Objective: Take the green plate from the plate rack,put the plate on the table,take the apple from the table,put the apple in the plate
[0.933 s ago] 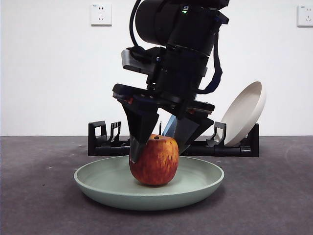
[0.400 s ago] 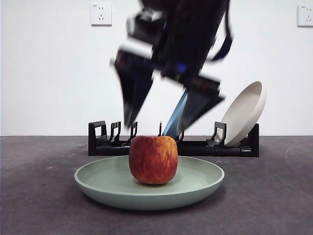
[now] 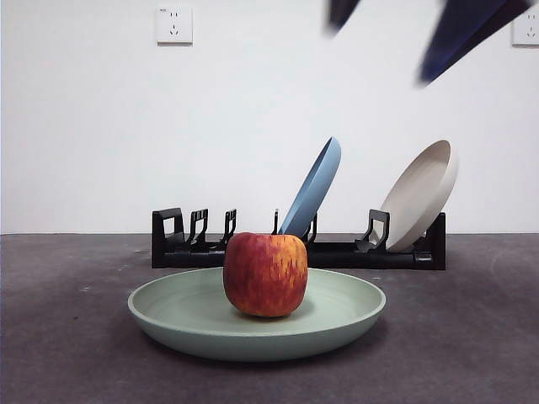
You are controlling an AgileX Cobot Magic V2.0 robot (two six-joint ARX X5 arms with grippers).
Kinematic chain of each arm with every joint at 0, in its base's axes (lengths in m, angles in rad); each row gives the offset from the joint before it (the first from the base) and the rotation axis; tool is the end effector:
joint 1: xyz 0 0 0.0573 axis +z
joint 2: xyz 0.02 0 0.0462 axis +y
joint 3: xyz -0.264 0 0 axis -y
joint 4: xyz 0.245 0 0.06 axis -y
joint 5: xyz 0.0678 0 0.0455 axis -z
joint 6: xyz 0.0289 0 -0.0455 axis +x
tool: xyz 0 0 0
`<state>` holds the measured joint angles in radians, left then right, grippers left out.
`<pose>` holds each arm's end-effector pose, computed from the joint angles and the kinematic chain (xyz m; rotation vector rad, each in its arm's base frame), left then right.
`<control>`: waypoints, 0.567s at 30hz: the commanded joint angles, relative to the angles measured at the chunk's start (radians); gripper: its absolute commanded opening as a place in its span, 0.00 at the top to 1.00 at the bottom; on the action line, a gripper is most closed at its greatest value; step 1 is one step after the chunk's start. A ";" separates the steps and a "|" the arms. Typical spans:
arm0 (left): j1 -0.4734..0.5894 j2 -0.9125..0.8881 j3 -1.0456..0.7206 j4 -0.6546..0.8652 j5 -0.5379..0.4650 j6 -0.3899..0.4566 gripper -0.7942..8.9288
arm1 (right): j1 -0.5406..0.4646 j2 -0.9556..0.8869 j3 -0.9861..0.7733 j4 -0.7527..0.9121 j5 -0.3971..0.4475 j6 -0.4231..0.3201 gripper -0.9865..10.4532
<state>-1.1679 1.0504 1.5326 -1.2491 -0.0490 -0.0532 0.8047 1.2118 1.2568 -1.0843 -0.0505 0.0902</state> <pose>0.0592 -0.1352 0.4322 0.4150 0.6885 -1.0411 0.1503 0.1583 0.3383 -0.3158 1.0251 0.7274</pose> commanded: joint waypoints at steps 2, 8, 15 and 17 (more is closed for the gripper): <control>-0.002 0.000 -0.002 -0.002 0.001 0.000 0.59 | 0.003 -0.122 -0.002 -0.099 -0.003 -0.001 0.39; -0.002 0.000 -0.002 -0.003 0.003 0.000 0.60 | 0.003 -0.257 -0.002 -0.248 -0.003 0.014 0.39; -0.002 0.000 -0.002 -0.047 0.006 0.000 0.70 | 0.003 -0.331 -0.002 -0.290 -0.089 0.017 0.67; -0.002 0.000 -0.002 -0.062 0.006 -0.001 0.85 | 0.002 -0.336 -0.002 -0.290 -0.102 0.016 0.85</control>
<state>-1.1679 1.0504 1.5326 -1.3098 -0.0444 -0.0532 0.8047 0.8757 1.2568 -1.3571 -0.1467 0.1009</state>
